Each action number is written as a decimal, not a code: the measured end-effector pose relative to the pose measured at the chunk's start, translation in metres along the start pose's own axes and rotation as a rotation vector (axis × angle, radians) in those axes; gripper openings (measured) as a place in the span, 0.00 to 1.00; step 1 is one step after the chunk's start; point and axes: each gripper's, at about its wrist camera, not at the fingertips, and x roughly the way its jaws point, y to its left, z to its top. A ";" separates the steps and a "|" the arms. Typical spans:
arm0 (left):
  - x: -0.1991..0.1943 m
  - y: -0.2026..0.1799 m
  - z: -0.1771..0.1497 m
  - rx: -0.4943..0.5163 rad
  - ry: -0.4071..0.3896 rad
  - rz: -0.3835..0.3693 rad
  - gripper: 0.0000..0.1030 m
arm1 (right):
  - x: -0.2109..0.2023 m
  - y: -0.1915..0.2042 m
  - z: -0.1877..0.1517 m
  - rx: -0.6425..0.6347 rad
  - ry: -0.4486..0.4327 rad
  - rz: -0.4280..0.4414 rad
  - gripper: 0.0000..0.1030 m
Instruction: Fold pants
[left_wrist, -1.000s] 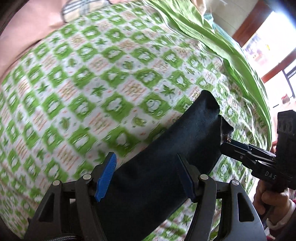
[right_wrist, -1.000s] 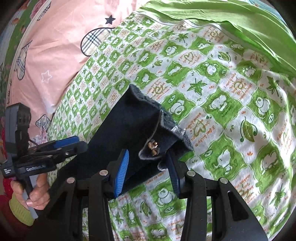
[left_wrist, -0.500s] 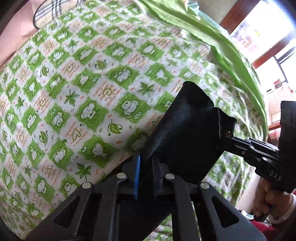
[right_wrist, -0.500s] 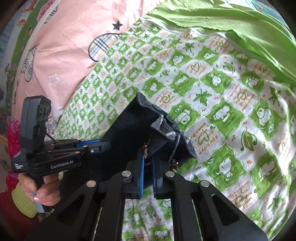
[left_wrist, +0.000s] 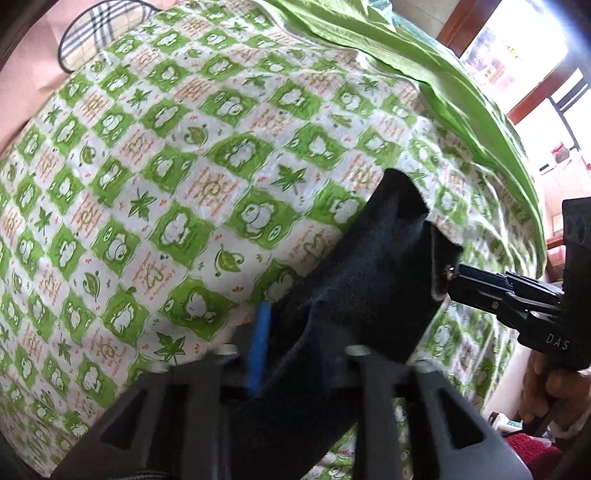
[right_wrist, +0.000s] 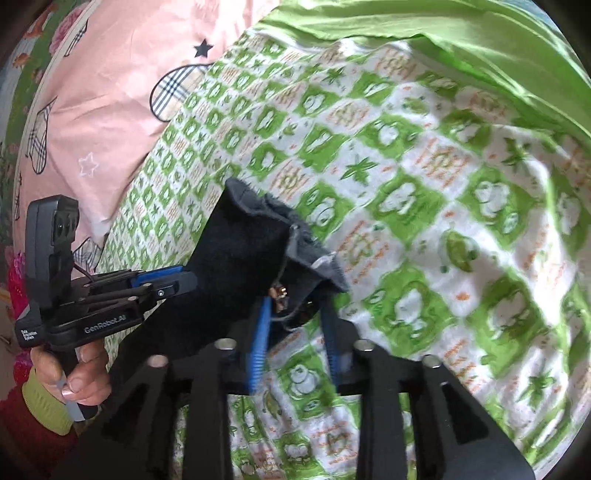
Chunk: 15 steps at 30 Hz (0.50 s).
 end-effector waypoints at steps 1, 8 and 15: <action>-0.001 -0.001 0.002 0.006 -0.001 -0.010 0.57 | -0.001 -0.002 -0.001 0.008 0.002 0.010 0.35; 0.012 0.004 0.022 -0.007 0.026 -0.032 0.57 | 0.020 -0.004 -0.012 0.051 0.042 0.072 0.35; 0.042 0.005 0.033 -0.015 0.115 -0.106 0.57 | 0.036 -0.006 -0.012 0.038 0.011 0.100 0.13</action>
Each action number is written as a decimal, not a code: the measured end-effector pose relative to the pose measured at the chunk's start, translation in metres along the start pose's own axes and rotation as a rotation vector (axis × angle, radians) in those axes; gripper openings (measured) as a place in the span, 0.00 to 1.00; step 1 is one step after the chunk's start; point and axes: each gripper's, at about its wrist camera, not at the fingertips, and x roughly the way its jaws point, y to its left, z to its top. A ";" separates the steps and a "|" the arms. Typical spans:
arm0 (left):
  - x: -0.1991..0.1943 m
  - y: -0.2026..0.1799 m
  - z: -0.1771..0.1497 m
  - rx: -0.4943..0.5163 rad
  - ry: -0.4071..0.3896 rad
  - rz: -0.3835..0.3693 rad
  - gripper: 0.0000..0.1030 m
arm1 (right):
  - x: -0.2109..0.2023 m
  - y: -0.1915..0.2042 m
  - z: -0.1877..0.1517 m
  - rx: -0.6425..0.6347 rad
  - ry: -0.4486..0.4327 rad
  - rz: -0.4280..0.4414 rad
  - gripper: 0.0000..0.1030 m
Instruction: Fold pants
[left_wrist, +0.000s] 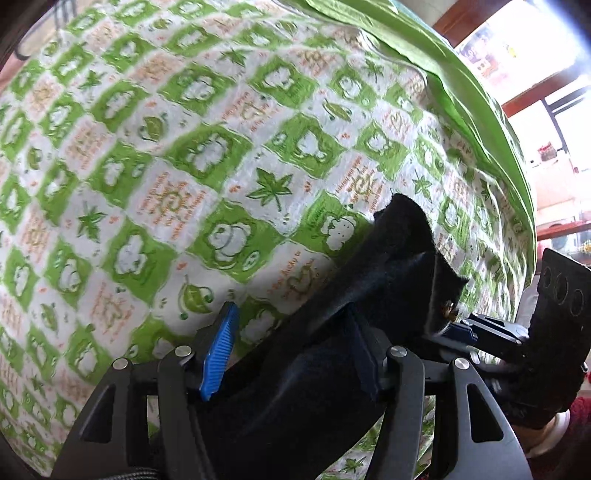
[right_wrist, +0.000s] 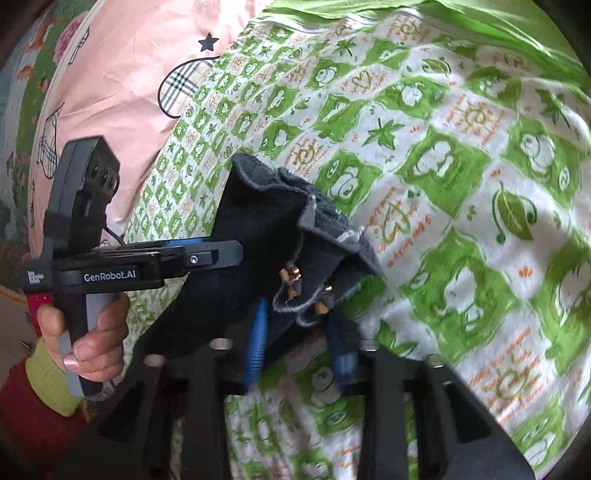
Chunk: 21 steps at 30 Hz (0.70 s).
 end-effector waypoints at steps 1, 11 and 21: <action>0.002 -0.002 0.001 0.002 0.003 -0.002 0.57 | -0.001 -0.006 0.000 0.023 -0.004 0.021 0.12; 0.019 -0.027 0.009 0.060 0.007 -0.090 0.17 | -0.008 -0.011 0.000 0.049 -0.010 0.067 0.11; -0.059 -0.022 -0.028 0.048 -0.163 -0.188 0.11 | -0.042 0.054 0.006 -0.169 -0.019 0.272 0.11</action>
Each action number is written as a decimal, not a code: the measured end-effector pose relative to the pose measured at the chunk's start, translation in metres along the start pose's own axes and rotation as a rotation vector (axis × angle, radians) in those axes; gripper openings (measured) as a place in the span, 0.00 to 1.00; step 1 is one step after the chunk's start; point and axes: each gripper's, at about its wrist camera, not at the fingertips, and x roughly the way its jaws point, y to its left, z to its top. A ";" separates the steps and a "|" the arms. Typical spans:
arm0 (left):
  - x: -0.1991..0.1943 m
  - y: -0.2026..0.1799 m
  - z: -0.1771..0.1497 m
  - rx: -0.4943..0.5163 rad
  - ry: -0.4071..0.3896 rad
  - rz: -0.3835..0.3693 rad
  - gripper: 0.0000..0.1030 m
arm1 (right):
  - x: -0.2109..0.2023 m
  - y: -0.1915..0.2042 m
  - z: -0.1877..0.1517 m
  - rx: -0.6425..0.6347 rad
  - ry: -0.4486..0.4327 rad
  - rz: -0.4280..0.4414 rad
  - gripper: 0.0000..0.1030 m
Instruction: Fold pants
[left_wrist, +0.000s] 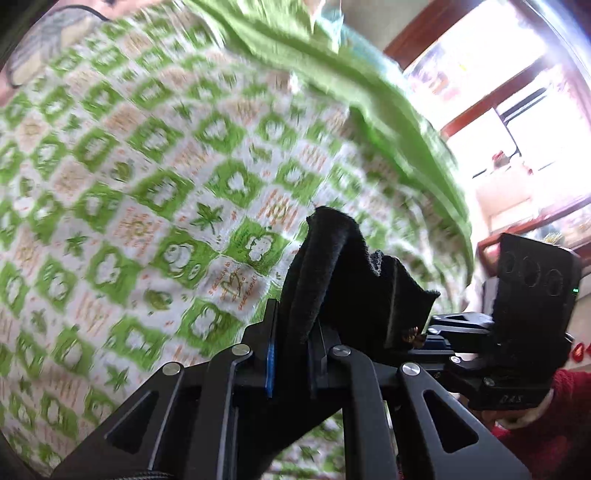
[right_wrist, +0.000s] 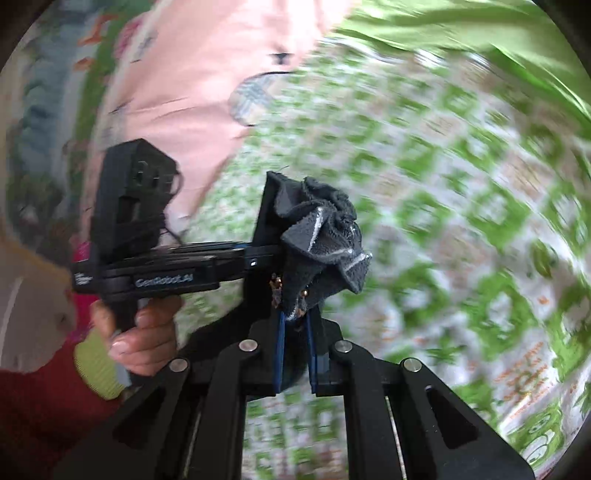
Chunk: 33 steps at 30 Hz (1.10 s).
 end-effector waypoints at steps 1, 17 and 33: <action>-0.012 0.003 -0.005 -0.008 -0.021 -0.014 0.11 | -0.001 0.007 0.001 -0.018 0.004 0.027 0.11; -0.140 0.069 -0.134 -0.227 -0.235 0.023 0.11 | 0.088 0.124 -0.039 -0.358 0.323 0.235 0.11; -0.142 0.149 -0.252 -0.608 -0.283 0.140 0.08 | 0.184 0.154 -0.113 -0.548 0.548 0.120 0.14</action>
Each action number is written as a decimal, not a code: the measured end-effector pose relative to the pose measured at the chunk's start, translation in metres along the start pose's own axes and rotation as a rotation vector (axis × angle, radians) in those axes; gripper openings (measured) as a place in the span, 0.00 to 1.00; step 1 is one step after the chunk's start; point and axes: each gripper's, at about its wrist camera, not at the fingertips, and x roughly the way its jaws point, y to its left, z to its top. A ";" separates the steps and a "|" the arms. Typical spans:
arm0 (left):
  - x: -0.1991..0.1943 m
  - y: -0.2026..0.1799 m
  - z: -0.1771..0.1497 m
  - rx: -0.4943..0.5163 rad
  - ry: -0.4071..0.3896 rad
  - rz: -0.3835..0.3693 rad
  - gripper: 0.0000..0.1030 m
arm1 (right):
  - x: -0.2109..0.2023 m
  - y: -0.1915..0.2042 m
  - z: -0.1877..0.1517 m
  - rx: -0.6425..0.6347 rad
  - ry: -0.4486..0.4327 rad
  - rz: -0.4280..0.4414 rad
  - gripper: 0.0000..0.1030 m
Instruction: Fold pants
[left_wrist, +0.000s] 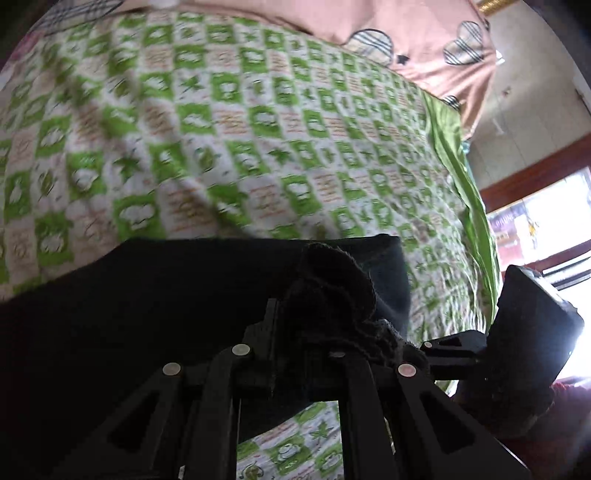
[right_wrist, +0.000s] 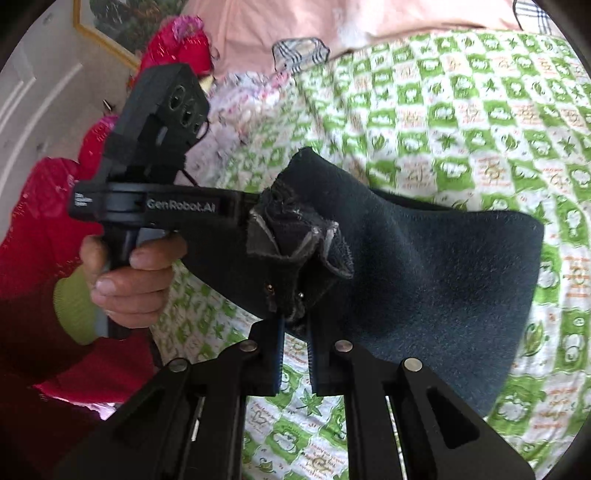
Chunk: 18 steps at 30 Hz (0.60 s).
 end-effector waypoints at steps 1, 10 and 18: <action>0.000 0.004 -0.002 -0.015 -0.003 0.008 0.08 | 0.004 0.000 0.000 0.001 0.008 -0.009 0.14; -0.015 0.031 -0.017 -0.136 -0.058 0.075 0.09 | 0.021 0.006 -0.008 0.010 0.079 0.012 0.45; -0.038 0.023 -0.030 -0.179 -0.091 0.069 0.28 | -0.021 0.004 0.002 0.020 -0.012 0.025 0.45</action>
